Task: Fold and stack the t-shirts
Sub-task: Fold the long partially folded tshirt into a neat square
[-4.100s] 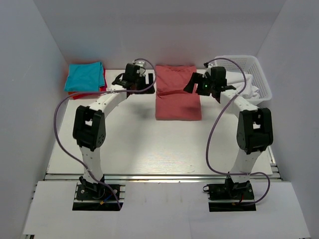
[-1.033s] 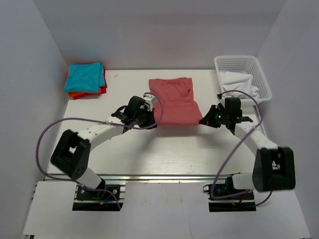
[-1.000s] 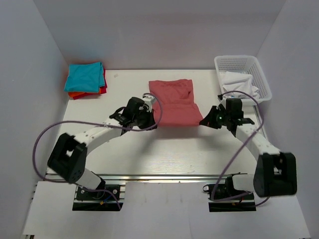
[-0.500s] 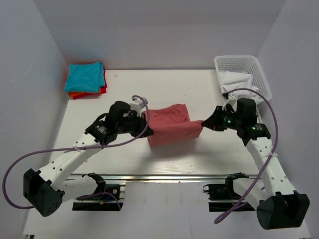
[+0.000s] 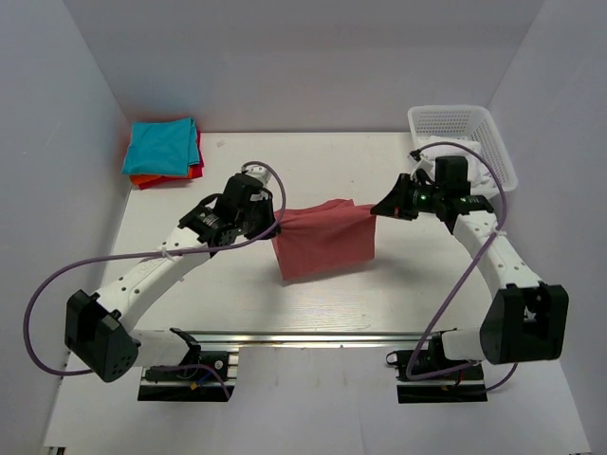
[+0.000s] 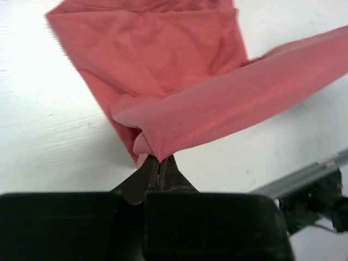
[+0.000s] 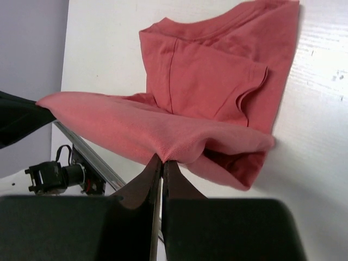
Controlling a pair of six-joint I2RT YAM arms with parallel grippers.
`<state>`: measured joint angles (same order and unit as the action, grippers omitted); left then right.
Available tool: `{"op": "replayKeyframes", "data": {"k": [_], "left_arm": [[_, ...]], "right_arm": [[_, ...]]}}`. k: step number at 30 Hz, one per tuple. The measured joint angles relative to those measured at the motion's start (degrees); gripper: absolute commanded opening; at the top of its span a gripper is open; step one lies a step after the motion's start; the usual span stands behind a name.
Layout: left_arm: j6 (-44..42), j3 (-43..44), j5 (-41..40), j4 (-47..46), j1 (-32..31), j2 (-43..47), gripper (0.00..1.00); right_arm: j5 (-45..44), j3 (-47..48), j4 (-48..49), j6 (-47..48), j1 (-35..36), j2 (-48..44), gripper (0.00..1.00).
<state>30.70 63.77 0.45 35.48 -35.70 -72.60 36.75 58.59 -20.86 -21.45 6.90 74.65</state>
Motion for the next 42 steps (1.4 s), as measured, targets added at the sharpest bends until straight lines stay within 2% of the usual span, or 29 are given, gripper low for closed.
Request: {"op": "replayKeyframes", "data": {"k": [6,12,22,29,30,31,33,34,36,37,38,42], "left_arm": [[2.3,3.4,-5.7,1.9,1.2,-5.7,0.00],[3.7,6.8,-8.2,2.5,4.0,-12.6,0.00],[4.1,9.7,-8.3,1.7,9.1,-21.0,0.00],[2.3,14.8,-6.9,1.5,11.6,-28.2,0.00],[2.1,15.1,-6.7,1.4,11.8,-28.8,0.00],[1.9,15.3,-6.5,1.4,12.1,-29.3,0.02],[1.6,15.4,-6.1,1.4,12.6,-30.0,0.09],[1.4,15.5,-5.9,1.4,12.9,-30.2,0.38],[0.4,15.8,-6.0,2.0,13.5,-30.3,0.79],[0.3,16.1,-6.0,2.3,14.0,-30.3,0.99],[0.0,16.6,-6.1,2.5,14.5,-30.3,1.00],[0.2,16.6,-6.4,2.4,15.6,-29.2,1.00]], "right_arm": [[1.0,7.0,1.0,-0.4,0.4,10.1,0.00],[1.7,12.5,1.9,-0.3,0.8,19.2,0.00],[2.9,24.5,3.1,1.0,3.0,34.7,0.00],[2.8,29.4,3.1,1.0,3.2,42.1,0.00],[2.8,29.9,3.0,1.0,3.2,42.8,0.01],[2.9,31.0,2.8,1.0,3.3,43.6,0.09],[3.2,33.9,2.6,1.4,3.5,45.8,0.20],[3.5,35.8,2.3,1.7,3.7,47.1,0.35],[3.5,39.0,1.7,2.6,3.9,49.0,0.49],[3.4,40.5,1.1,2.8,3.9,49.7,0.75],[3.3,42.0,0.6,3.3,3.9,50.2,0.90],[2.6,44.5,-0.2,5.6,4.0,49.6,0.90]]}}
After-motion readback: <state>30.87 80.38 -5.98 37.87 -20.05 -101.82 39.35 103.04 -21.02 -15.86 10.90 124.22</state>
